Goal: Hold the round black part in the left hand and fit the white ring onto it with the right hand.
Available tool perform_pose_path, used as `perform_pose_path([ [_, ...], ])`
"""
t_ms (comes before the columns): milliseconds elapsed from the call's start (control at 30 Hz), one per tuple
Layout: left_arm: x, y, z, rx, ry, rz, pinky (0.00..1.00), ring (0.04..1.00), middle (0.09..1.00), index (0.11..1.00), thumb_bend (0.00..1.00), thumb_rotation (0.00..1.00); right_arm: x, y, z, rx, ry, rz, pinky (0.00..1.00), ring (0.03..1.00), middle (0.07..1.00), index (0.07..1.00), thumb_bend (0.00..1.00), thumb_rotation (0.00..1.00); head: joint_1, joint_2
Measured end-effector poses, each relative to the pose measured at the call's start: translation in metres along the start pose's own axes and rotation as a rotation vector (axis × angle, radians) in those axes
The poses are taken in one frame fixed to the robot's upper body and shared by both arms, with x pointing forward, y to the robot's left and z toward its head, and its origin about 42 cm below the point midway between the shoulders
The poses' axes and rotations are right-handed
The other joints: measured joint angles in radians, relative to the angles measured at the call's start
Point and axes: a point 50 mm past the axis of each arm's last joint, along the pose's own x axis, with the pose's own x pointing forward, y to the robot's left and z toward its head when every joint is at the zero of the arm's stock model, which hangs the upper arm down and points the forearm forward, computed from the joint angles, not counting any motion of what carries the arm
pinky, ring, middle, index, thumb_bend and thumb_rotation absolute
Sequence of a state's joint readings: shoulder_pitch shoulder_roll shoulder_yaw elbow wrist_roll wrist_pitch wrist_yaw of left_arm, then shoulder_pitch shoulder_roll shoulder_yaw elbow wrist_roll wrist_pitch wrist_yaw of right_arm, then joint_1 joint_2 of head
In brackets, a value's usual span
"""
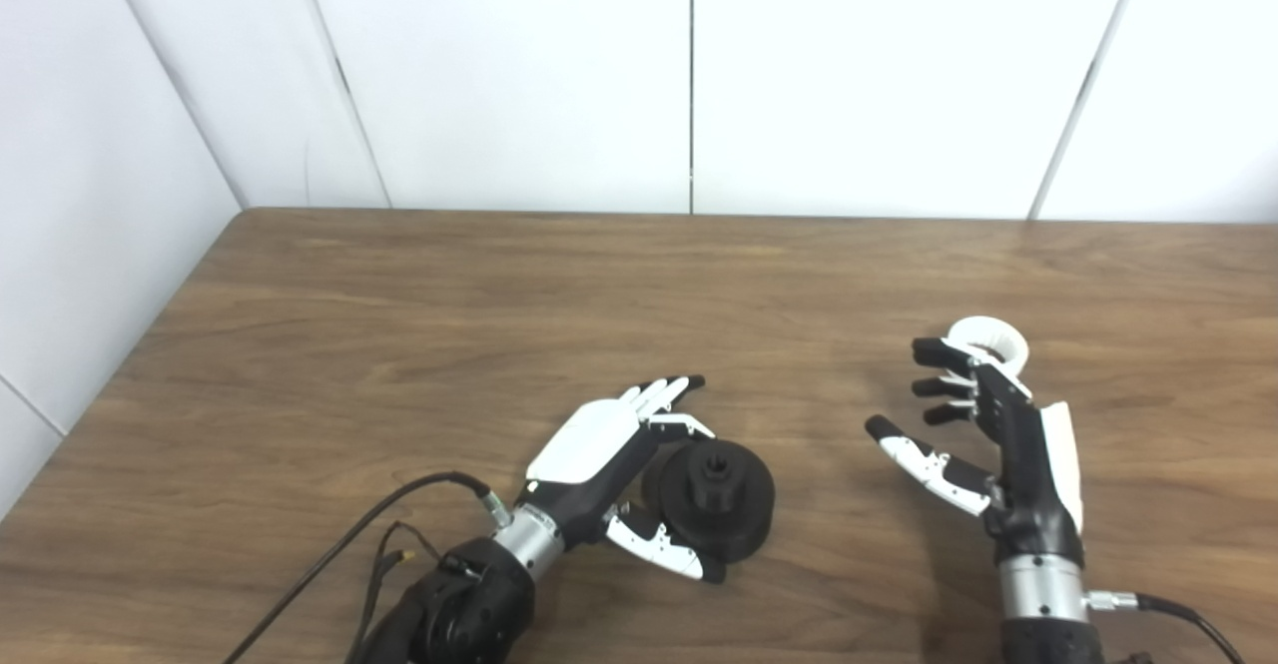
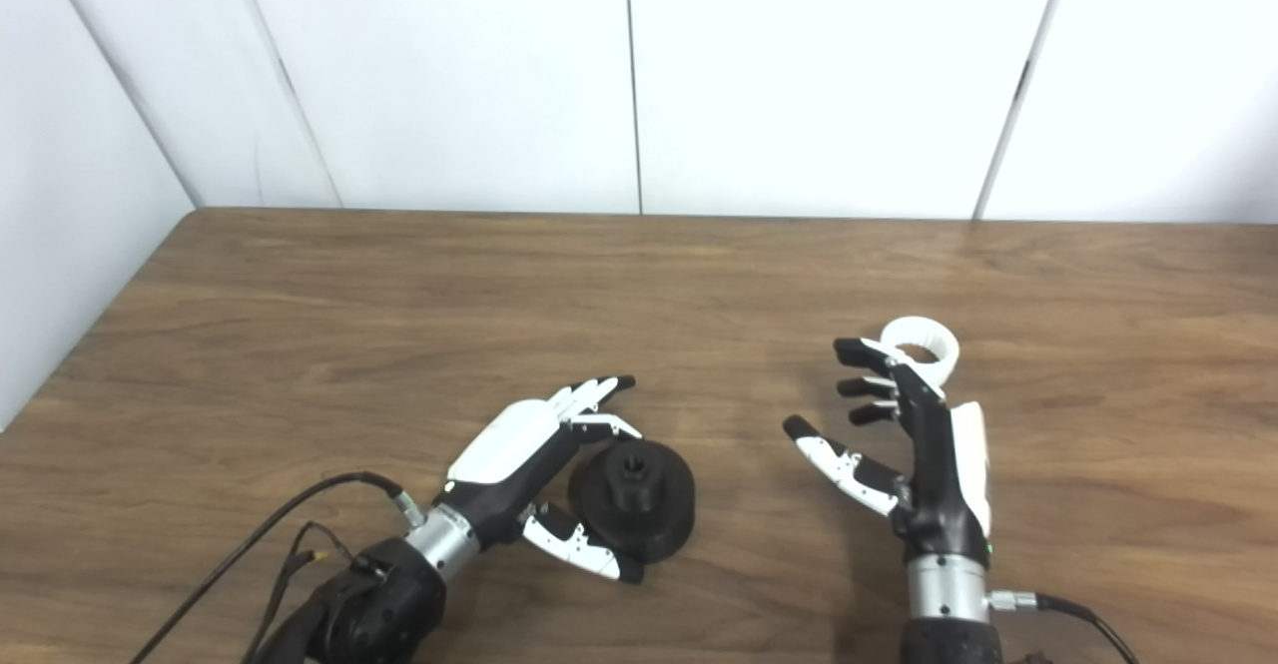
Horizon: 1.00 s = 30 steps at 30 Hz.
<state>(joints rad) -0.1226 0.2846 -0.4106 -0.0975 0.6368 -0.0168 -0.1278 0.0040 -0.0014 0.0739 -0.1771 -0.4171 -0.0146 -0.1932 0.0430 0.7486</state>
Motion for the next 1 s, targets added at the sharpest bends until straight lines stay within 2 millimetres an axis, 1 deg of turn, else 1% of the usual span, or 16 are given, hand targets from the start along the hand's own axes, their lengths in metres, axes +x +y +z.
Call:
perform_pose_path([
  [100,0.000,0.000,0.000,0.003,-0.004,0.001,1.00,1.000,1.000,0.616,1.00,0.34,0.000,0.001,0.001,0.001,-0.001,0.001,0.52,0.644,0.737,0.712,0.63,0.13,-0.006,0.002],
  [200,0.000,0.001,0.000,0.003,-0.004,0.002,1.00,1.000,1.000,0.616,1.00,0.33,0.000,0.001,0.001,-0.006,-0.004,0.005,0.52,0.641,0.739,0.710,0.63,0.13,-0.051,0.000],
  [300,-0.001,0.001,-0.001,0.001,-0.003,0.005,1.00,1.000,1.000,0.618,1.00,0.33,0.003,-0.003,0.000,-0.028,-0.012,0.015,0.55,0.653,0.741,0.714,0.63,0.11,-0.107,-0.015],
  [367,-0.002,0.002,-0.002,-0.003,-0.001,0.004,1.00,1.000,1.000,0.618,1.00,0.33,0.007,-0.008,0.001,-0.044,-0.025,0.019,0.55,0.651,0.736,0.713,0.64,0.11,-0.171,-0.028],
  [400,-0.003,0.002,-0.003,-0.005,0.000,0.004,1.00,1.000,1.000,0.618,1.00,0.33,0.010,-0.010,0.001,-0.054,-0.032,0.016,0.55,0.652,0.735,0.714,0.64,0.11,-0.172,-0.028],
  [433,-0.003,0.002,-0.003,-0.005,-0.001,0.004,1.00,1.000,1.000,0.618,1.00,0.33,0.012,-0.012,0.002,-0.063,-0.040,0.015,0.56,0.651,0.734,0.713,0.64,0.11,-0.193,-0.032],
  [533,-0.010,0.005,-0.008,-0.011,-0.011,0.003,1.00,1.000,1.000,0.620,1.00,0.32,0.023,-0.022,0.005,-0.114,-0.072,0.009,0.55,0.634,0.726,0.707,0.65,0.12,-0.331,-0.057],
  [567,-0.012,0.006,-0.010,-0.013,-0.013,0.002,1.00,1.000,1.000,0.622,1.00,0.33,0.025,-0.025,0.005,-0.129,-0.080,0.006,0.54,0.635,0.726,0.707,0.66,0.13,-0.331,-0.057],
  [600,-0.013,0.007,-0.012,-0.016,-0.016,0.000,1.00,1.000,1.000,0.623,1.00,0.34,0.027,-0.027,0.005,-0.142,-0.084,0.004,0.54,0.640,0.728,0.709,0.65,0.14,-0.365,-0.063],
  [633,-0.016,0.008,-0.014,-0.016,-0.020,-0.002,1.00,1.000,1.000,0.623,1.00,0.33,0.028,-0.030,0.006,-0.159,-0.088,0.002,0.54,0.645,0.729,0.710,0.65,0.15,-0.383,-0.067],
  [733,-0.019,0.012,-0.018,-0.013,-0.025,-0.010,1.00,1.000,1.000,0.620,1.00,0.33,0.031,-0.035,0.010,-0.185,-0.087,-0.005,0.54,0.651,0.729,0.710,0.64,0.16,-0.408,-0.075],
  [867,-0.021,0.013,-0.021,-0.010,-0.039,-0.012,1.00,1.000,1.000,0.619,1.00,0.32,0.035,-0.042,0.017,-0.213,-0.097,-0.020,0.54,0.650,0.731,0.711,0.63,0.17,-0.411,-0.078],
  [1000,-0.021,0.013,-0.022,-0.008,-0.050,-0.012,1.00,1.000,1.000,0.619,1.00,0.32,0.038,-0.050,0.018,-0.265,-0.104,-0.028,0.55,0.678,0.733,0.700,0.65,0.17,-0.410,-0.075],
])
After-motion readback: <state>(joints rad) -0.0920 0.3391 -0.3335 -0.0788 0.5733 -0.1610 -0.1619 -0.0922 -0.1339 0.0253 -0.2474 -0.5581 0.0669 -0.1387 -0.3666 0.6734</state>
